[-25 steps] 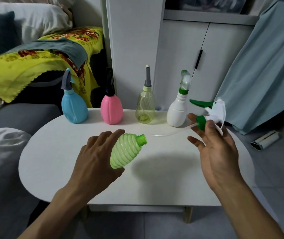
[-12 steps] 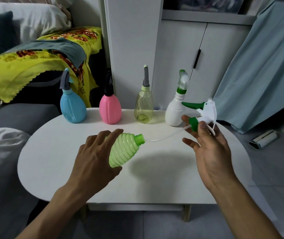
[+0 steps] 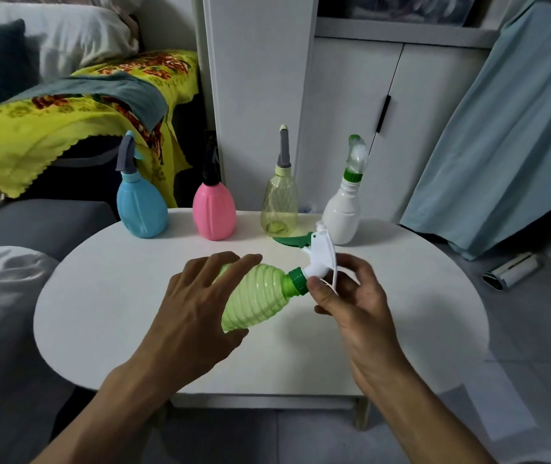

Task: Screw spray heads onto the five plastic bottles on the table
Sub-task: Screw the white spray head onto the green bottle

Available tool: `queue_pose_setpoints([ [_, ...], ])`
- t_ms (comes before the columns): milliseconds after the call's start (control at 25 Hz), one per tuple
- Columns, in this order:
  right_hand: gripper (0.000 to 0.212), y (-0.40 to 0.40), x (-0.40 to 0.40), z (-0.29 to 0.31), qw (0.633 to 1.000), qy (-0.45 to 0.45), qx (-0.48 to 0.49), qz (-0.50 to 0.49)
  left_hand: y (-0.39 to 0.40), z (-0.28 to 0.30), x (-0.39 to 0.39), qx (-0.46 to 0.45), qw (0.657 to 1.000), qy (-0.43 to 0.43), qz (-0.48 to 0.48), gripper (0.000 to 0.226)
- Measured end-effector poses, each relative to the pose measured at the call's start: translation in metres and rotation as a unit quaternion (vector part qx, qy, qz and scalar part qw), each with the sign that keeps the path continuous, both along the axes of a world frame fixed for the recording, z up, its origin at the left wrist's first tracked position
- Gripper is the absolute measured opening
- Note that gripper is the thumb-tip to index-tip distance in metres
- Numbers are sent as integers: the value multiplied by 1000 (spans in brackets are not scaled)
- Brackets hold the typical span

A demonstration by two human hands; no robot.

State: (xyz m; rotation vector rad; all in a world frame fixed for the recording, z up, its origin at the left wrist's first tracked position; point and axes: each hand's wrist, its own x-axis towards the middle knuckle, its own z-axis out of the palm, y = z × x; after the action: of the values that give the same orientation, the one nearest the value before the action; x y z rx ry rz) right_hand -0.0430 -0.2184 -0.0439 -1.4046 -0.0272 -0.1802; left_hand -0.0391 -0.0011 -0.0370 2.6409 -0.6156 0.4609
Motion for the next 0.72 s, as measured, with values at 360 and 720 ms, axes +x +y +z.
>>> queue_pose_setpoints([
  [360,45,-22,5,13,738,-303,-600,-51,11,6,-1,23,999,-6,-31,99],
  [720,30,-21,-2,7,861,-268,-425,84,13,11,-3,48,998,-11,-46,100],
])
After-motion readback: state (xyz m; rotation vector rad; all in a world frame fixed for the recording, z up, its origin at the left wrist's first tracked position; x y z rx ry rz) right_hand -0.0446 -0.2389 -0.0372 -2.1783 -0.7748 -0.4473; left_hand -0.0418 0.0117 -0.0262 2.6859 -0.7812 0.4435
